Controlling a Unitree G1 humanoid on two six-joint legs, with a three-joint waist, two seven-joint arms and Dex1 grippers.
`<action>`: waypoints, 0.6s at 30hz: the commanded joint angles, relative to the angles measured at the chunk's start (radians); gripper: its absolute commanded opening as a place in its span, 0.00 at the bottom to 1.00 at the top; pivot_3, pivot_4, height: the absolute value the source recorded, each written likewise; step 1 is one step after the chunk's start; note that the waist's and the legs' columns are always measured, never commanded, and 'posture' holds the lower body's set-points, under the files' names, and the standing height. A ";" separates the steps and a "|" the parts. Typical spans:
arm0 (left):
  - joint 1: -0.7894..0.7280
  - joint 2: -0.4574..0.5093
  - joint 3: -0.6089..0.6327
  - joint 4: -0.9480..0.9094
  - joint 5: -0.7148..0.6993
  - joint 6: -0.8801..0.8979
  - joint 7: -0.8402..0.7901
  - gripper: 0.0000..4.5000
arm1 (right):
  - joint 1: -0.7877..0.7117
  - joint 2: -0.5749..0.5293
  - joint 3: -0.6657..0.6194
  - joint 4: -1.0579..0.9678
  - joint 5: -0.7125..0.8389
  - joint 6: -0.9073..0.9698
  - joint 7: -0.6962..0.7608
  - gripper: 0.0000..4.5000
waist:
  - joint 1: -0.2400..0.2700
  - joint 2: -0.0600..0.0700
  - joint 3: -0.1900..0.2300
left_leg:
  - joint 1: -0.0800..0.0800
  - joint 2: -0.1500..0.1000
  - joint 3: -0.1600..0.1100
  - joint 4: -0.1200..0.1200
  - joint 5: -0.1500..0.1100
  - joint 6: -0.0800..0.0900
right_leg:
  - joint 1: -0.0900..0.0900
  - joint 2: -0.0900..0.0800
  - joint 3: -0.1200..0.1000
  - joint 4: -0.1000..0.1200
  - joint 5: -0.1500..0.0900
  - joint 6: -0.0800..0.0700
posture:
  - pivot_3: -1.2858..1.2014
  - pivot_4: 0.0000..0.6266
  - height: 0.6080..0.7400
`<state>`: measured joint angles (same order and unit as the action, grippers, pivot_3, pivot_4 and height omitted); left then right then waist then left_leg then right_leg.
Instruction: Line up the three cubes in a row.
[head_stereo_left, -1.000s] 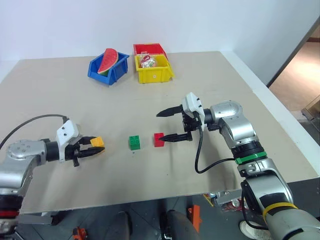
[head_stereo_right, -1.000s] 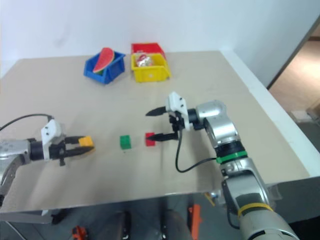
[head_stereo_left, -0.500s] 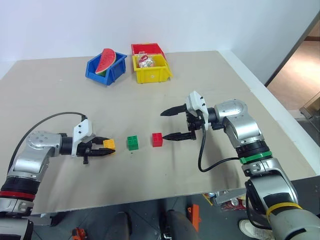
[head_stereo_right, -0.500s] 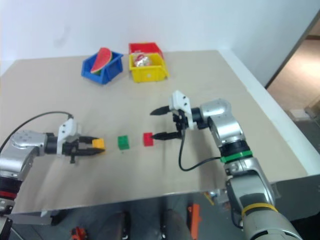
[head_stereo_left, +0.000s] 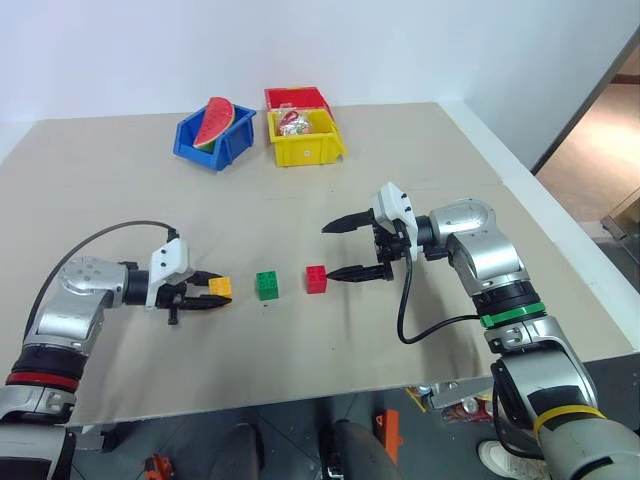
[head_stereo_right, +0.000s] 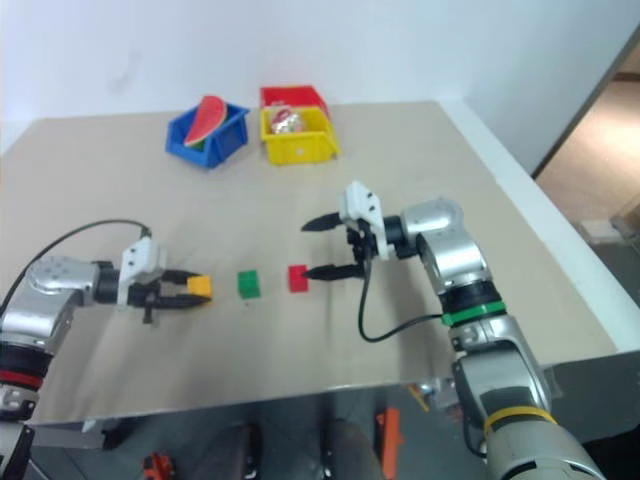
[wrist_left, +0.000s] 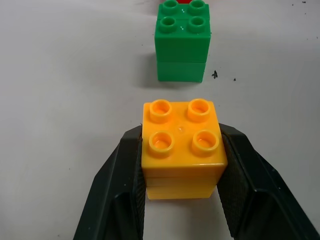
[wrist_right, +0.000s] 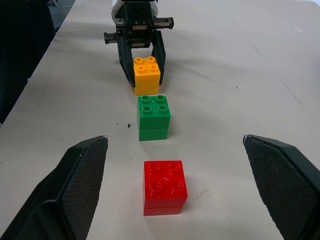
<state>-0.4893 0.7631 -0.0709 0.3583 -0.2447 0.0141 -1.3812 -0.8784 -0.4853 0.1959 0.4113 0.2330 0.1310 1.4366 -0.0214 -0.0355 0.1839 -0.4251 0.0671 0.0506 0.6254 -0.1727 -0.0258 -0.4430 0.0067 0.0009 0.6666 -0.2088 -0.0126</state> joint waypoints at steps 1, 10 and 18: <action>-0.016 0.000 -0.020 0.039 0.024 -0.033 -0.030 0.29 | -0.003 -0.015 -0.021 -0.041 0.012 -0.005 0.000 1.00 | 0.000 0.000 0.000 | 0.000 0.000 0.000 0.000 0.000 0.000 | 0.000 0.000 0.000 0.000 0.000 0.000 | 0.52 0.24 1.00; -0.060 0.006 -0.040 0.096 0.043 -0.041 -0.069 0.29 | 0.001 -0.023 -0.021 -0.046 0.010 -0.003 -0.007 1.00 | 0.000 0.000 0.000 | 0.000 0.000 0.000 0.000 0.000 0.000 | 0.000 0.000 0.000 0.000 0.000 0.000 | 0.52 0.24 1.00; -0.078 0.029 -0.020 0.091 0.043 -0.051 -0.079 0.99 | 0.011 -0.022 -0.020 -0.059 0.014 0.002 -0.012 1.00 | 0.000 0.000 0.000 | 0.000 0.000 0.000 0.000 0.000 0.000 | 0.000 0.001 0.000 0.001 0.000 0.000 | 0.52 0.24 1.00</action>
<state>-0.5494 0.7657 -0.1181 0.4698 -0.1982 -0.0246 -1.4555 -0.8685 -0.4991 0.1959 0.3944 0.2327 0.1340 1.4276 -0.0215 -0.0354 0.1839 -0.4247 0.0673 0.0504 0.6259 -0.1726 -0.0258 -0.4430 0.0073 0.0011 0.6676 -0.2085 -0.0126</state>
